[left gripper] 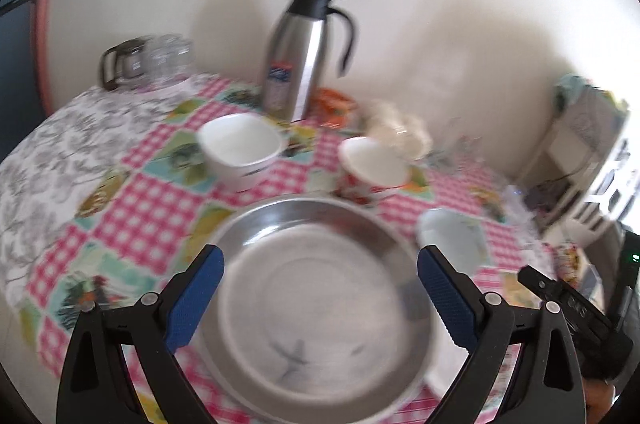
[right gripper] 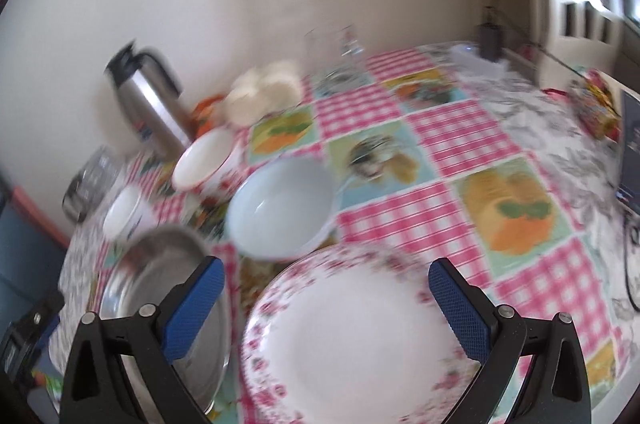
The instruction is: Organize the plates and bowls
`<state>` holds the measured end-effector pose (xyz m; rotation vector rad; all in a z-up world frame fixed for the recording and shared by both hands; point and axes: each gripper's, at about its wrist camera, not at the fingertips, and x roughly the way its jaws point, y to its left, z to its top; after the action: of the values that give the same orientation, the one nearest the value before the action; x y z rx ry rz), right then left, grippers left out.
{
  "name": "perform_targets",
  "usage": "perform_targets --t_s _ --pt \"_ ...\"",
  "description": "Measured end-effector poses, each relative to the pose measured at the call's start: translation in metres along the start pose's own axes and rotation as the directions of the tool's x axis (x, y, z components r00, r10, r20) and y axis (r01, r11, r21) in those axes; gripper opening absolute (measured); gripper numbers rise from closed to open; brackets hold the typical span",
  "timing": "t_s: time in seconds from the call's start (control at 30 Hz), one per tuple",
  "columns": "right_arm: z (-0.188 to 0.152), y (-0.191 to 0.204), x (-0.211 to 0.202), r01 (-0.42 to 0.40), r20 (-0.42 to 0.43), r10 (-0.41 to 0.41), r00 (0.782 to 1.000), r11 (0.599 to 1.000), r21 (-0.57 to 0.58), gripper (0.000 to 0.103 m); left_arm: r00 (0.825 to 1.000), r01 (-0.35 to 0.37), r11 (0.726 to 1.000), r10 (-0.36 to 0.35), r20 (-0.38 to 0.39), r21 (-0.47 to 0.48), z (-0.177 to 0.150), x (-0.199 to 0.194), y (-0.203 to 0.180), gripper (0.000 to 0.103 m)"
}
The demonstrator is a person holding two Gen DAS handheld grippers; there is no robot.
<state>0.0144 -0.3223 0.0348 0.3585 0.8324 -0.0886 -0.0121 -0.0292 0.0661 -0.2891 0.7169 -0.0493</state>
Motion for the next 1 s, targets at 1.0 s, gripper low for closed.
perform_targets --t_s 1.0 --pt "-0.011 -0.12 0.013 0.007 -0.169 0.031 0.985 0.976 0.22 0.102 0.866 0.249 0.962 -0.169 -0.471 0.113 -0.102 0.042 -0.135 0.097"
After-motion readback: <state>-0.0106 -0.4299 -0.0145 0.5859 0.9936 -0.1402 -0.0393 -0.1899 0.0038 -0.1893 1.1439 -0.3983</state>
